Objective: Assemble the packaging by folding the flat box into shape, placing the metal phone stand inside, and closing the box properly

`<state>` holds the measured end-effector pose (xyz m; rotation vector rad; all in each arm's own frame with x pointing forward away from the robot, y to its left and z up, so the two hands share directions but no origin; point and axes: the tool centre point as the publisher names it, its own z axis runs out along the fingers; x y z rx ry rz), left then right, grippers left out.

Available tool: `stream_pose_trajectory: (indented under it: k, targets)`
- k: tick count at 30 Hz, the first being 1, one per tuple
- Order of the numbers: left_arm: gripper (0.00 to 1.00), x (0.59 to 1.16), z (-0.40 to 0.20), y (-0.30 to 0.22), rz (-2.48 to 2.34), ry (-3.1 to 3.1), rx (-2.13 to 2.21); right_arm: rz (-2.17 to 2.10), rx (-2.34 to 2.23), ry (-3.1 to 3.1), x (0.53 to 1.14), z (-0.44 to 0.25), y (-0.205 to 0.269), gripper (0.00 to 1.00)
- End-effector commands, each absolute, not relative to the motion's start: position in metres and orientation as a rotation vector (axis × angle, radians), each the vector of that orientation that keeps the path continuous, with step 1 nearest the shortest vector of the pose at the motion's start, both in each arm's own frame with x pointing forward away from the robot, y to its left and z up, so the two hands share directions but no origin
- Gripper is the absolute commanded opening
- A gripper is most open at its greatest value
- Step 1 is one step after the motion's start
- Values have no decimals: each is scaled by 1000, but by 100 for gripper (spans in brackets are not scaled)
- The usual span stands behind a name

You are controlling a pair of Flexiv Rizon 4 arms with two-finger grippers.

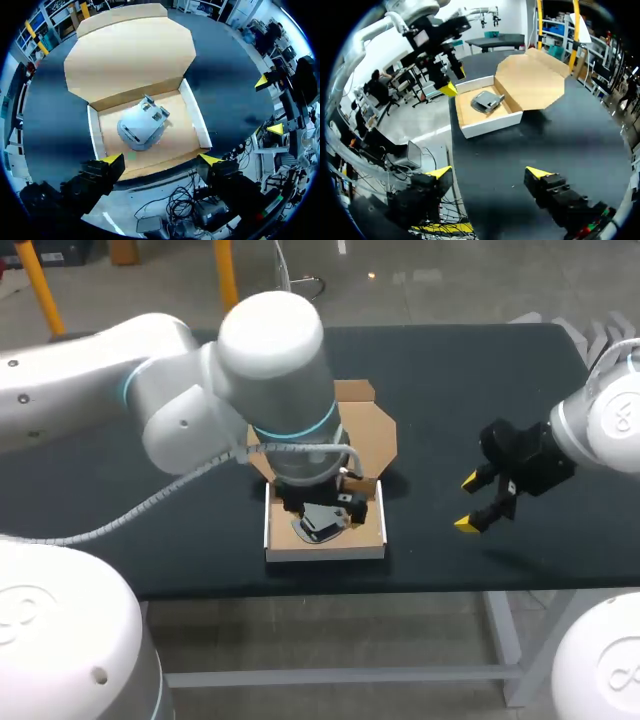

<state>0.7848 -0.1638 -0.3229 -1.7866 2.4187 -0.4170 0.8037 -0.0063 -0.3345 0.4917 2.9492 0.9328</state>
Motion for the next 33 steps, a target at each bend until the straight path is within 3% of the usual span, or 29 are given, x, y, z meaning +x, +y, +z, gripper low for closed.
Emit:
stream_pose_trajectory:
  k: [1, 14, 23, 33]
  targets:
    - [100, 790, -304, -127, -620, 2485, -1725, 941, 488, 2949, 804, -334, -8, 100]
    - [100, 822, -277, -93, -749, 2669, -1429, 941, 488, 2949, 804, -334, -8, 100]
    - [100, 850, -273, -74, -801, 3001, -955, 941, 488, 2949, 804, -334, -8, 100]
    - [100, 854, -274, -72, -806, 3013, -948, 941, 488, 2949, 804, -334, -8, 100]
